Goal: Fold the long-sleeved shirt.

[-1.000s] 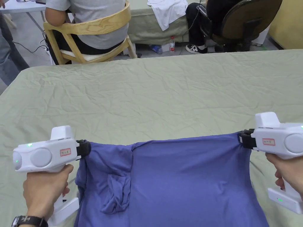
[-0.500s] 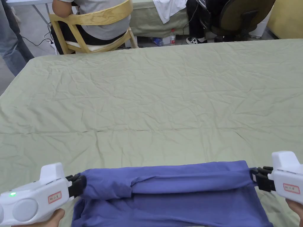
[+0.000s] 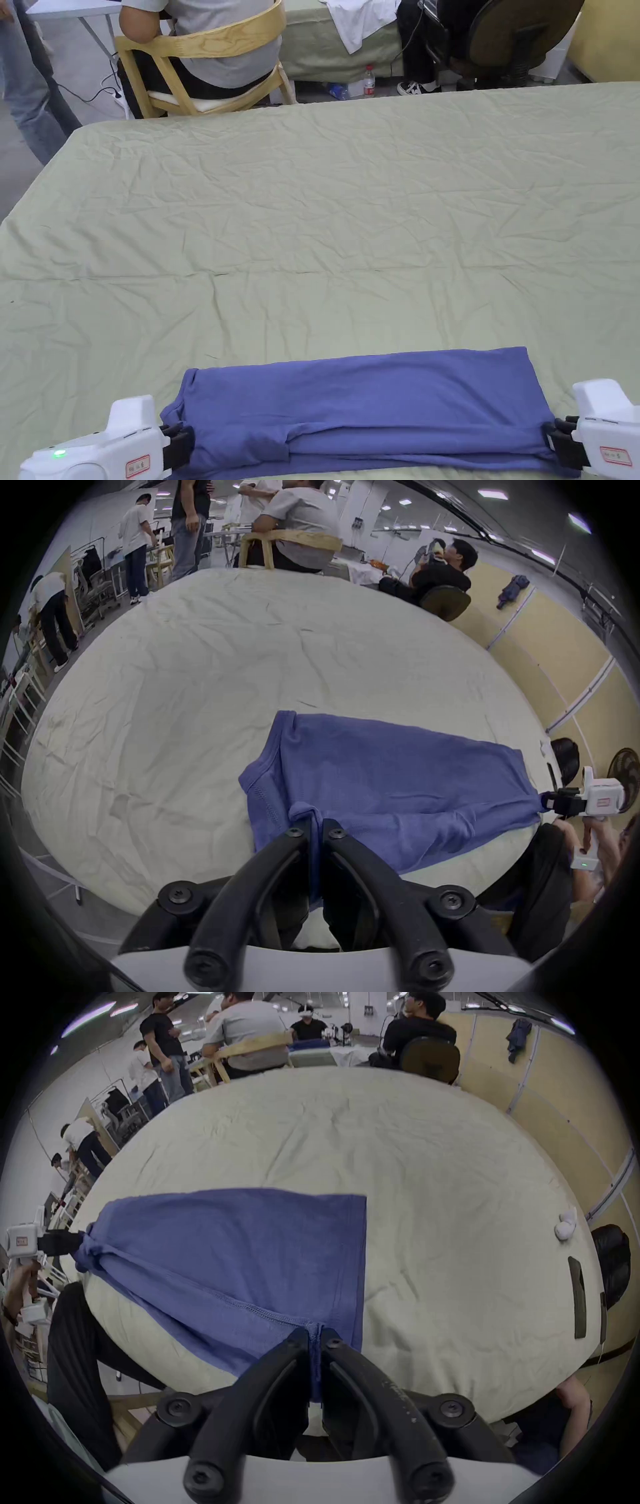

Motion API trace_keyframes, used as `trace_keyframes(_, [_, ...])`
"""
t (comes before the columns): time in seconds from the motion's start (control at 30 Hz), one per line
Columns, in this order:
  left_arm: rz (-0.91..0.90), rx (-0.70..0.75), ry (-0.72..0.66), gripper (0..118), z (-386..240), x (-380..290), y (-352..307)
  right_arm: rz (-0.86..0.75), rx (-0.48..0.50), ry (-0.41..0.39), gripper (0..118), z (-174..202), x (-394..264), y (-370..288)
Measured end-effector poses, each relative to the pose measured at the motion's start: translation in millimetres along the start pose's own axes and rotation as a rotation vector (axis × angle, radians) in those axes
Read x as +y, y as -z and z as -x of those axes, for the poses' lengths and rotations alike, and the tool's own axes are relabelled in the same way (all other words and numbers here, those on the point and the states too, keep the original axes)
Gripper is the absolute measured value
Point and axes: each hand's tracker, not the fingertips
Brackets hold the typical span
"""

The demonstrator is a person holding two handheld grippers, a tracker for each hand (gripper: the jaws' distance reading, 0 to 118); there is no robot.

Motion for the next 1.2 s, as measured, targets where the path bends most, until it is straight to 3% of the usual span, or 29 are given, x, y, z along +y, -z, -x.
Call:
trace_keyframes(0.13, [0.054, 0.016, 0.022, 9, -4.3, -1.6, 3.5, 0.041, 0.004, -0.005, 9, 0.9, -0.8, 6.1])
trace_keyframes(0.17, [0.056, 0.032, 0.038, 17, -4.1, -2.3, 3.9, 0.044, 0.009, -0.001, 9, 1.1, -1.6, 5.9])
trace_keyframes(0.2, [0.052, 0.053, 0.049, 40, -3.4, -2.6, 4.2, 0.045, 0.007, -0.001, 14, 0.8, -1.5, 7.0])
trace_keyframes(0.23, [0.044, 0.089, 0.049, 56, -5.3, -4.8, 3.6, 0.047, 0.000, 0.000, 25, 0.8, -1.3, 8.5])
trace_keyframes(0.27, [0.036, 0.103, 0.035, 62, -3.9, -6.5, 2.5, 0.060, -0.019, -0.002, 40, 1.1, -0.4, 9.8])
trace_keyframes(0.3, [0.031, 0.096, 0.029, 62, -1.5, -7.5, 0.6, 0.077, -0.068, 0.004, 51, 2.9, -0.7, 6.9])
trace_keyframes(0.5, [-0.116, 0.059, -0.069, 62, -1.2, -3.9, -47.0, -0.111, -0.024, -0.019, 52, 19.6, 10.8, -26.2])
trace_keyframes(0.7, [-0.230, 0.083, -0.068, 62, -11.1, 8.4, -93.6, -0.324, 0.027, -0.058, 51, 70.1, 40.7, -72.9])
trace_keyframes(0.77, [-0.267, 0.089, -0.062, 60, -15.0, 9.5, -108.8, -0.381, 0.047, -0.068, 49, 87.3, 47.7, -85.1])
trace_keyframes(0.8, [-0.285, 0.097, -0.045, 53, -17.7, 9.2, -114.4, -0.396, 0.051, -0.073, 45, 93.8, 49.7, -89.1])
trace_keyframes(0.87, [-0.300, 0.095, -0.027, 31, -23.4, 8.4, -125.4, -0.426, 0.066, -0.085, 31, 109.3, 53.4, -96.2])
trace_keyframes(0.9, [-0.316, 0.084, -0.025, 16, -25.6, 7.7, -130.2, -0.432, 0.076, -0.087, 17, 114.0, 53.8, -97.9])
trace_keyframes(0.97, [-0.331, 0.085, -0.002, 4, -30.8, 6.1, -137.1, -0.433, 0.113, -0.075, 4, 121.7, 54.6, -98.8])
trace_keyframes(1.2, [-0.269, -0.010, 0.029, 0, -24.6, 8.1, -144.1, -0.416, 0.145, -0.135, 0, 135.9, 58.2, -97.5])
